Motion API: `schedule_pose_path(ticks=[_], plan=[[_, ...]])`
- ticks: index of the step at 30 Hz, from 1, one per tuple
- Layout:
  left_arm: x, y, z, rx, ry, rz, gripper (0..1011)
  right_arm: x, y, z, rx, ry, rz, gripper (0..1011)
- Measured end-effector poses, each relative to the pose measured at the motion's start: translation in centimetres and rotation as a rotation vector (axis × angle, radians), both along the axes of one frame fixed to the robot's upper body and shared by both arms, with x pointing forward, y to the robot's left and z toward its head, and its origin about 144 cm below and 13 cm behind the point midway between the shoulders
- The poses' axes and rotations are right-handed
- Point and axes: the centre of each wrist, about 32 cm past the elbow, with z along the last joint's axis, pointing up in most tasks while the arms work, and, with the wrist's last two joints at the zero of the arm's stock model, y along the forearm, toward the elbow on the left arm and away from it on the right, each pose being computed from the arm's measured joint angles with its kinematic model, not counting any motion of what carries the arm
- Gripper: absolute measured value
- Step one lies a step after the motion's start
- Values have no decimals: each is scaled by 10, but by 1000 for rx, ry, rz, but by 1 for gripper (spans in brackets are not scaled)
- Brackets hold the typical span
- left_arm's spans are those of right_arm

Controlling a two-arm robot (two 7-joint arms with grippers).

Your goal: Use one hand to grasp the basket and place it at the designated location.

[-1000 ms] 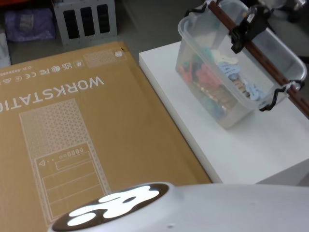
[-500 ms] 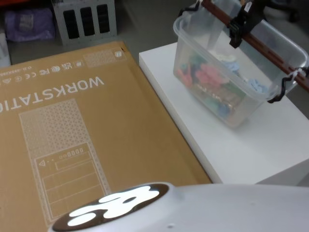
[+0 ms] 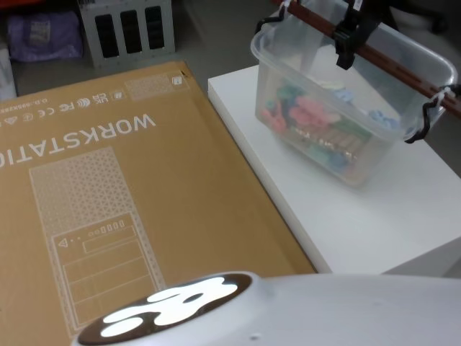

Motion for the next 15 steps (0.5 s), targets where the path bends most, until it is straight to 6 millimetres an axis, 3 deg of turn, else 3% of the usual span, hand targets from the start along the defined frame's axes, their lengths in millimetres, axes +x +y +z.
schedule_pose_path(ticks=[15], plan=[[0, 0, 0, 0, 0, 0, 0, 16, 49, 12, 10, -14, 168, 6]])
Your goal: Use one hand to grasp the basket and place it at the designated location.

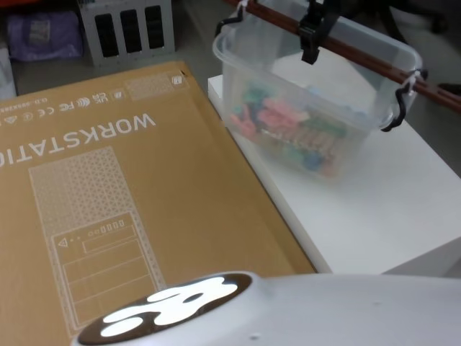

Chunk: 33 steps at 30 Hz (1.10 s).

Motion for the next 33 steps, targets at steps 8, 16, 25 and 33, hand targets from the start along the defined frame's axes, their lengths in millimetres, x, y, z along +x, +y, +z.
schedule_pose_path(ticks=[8, 16, 25, 33], plan=[[0, 0, 0, 0, 0, 0, 0, 9, 41, 1, 4, 9, 128, 6], [0, 0, 0, 0, 0, 0, 0, 13, 76, 0, 9, 21, 237, 6], [0, 0, 0, -1, 0, -1, 0, 15, 113, 2, 17, 26, 366, 6], [0, 0, 0, 0, 0, 0, 0, 13, 144, 5, 24, 25, 485, 6]])
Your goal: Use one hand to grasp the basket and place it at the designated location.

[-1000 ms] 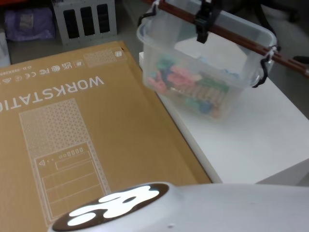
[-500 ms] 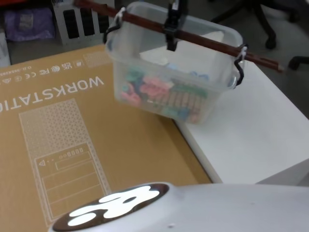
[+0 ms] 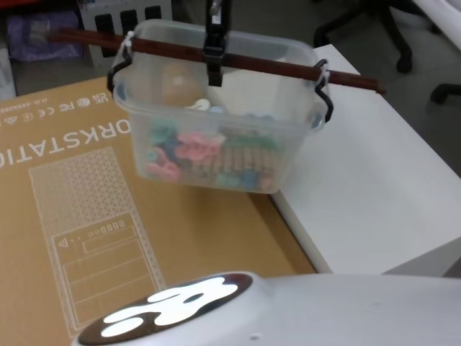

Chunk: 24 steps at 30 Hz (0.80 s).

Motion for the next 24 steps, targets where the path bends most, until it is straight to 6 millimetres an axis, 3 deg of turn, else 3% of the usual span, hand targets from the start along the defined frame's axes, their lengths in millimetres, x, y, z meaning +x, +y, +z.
schedule_pose_path(ticks=[24], plan=[[0, 0, 0, 0, 0, 0, 0, 1, 57, -3, 18, 17, 244, 6]])
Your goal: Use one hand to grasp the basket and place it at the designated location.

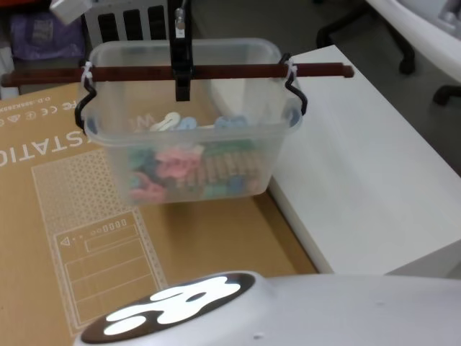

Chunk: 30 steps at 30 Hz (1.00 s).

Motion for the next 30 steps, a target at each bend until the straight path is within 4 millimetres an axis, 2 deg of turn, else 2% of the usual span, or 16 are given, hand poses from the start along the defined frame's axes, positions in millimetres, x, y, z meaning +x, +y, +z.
schedule_pose_path(ticks=[10, 30], plan=[[0, 0, 0, 0, 0, 0, 0, -1, 26, -6, 8, 15, 117, 7], [0, 0, 0, 0, 0, 0, 0, -4, 59, -19, 22, 45, 266, 6]])
